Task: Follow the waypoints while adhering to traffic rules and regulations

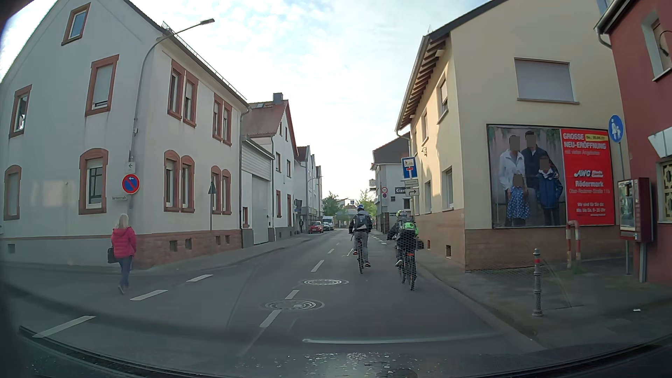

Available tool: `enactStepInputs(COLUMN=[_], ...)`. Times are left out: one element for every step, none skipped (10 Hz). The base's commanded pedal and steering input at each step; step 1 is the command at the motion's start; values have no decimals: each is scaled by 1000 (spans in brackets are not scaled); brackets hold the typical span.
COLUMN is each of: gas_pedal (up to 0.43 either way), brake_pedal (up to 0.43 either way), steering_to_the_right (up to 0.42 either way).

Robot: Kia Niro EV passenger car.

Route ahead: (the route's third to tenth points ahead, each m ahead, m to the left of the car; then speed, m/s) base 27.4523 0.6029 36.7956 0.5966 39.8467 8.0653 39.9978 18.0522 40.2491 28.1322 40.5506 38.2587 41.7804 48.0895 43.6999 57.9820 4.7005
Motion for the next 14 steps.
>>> enactStepInputs(gas_pedal=[47, 47, 47, 47, 47, 47, 47, 47, 47, 47, 47, 47, 47, 47], brake_pedal=[0, 0, 0, 0, 0, 0, 0, 0, 0, 0, 0, 0, 0, 0], steering_to_the_right=[-18, -12, -9, -9, -8, -7, -7, -7, -7, -6, -6, -5, -5, -4])
